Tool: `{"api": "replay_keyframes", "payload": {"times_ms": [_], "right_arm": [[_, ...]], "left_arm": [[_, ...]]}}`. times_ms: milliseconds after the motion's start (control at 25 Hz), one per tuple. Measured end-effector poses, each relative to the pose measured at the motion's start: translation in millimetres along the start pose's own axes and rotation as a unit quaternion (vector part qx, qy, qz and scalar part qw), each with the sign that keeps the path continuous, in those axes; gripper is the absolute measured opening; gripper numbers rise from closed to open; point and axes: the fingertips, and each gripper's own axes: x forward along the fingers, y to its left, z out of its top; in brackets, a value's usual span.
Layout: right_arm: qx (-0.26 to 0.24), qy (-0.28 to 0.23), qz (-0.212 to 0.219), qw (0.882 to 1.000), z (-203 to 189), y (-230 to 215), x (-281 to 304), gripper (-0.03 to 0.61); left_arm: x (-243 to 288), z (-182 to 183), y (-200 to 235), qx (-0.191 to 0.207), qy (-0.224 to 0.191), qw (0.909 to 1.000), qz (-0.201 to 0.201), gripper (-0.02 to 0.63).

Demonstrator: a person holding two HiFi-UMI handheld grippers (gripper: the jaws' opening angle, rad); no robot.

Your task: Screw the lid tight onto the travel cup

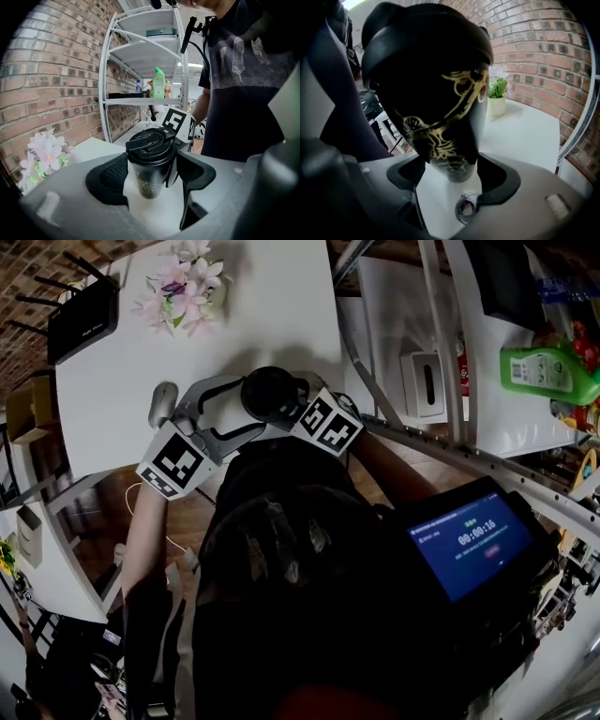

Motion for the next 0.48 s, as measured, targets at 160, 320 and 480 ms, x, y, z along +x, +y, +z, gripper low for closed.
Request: {"api": "replay_keyframes", "payload": {"times_ms": [160, 320, 480], "right_arm": [[-0.001, -0.002, -0.005, 1.0, -0.4, -1.1, -0.7, 0.348], [0.0, 0.0, -0.009, 1.0, -2.3, -1.3, -0.9, 0.348], [0.001, 0.005, -0.006, 1.0, -2.0, -1.5, 0.3, 0.348]], "left_arm": [[3.0, 0.5, -1.0, -0.042, -0.017, 0.9982, 0.04, 0.334], [2.8, -0.1, -3.1, -0.057, -0.021, 0.9963, 0.061, 0.334], [2.8, 0.0, -2.0, -0.074, -0.024, 0.9938, 0.08, 0.333]]}}
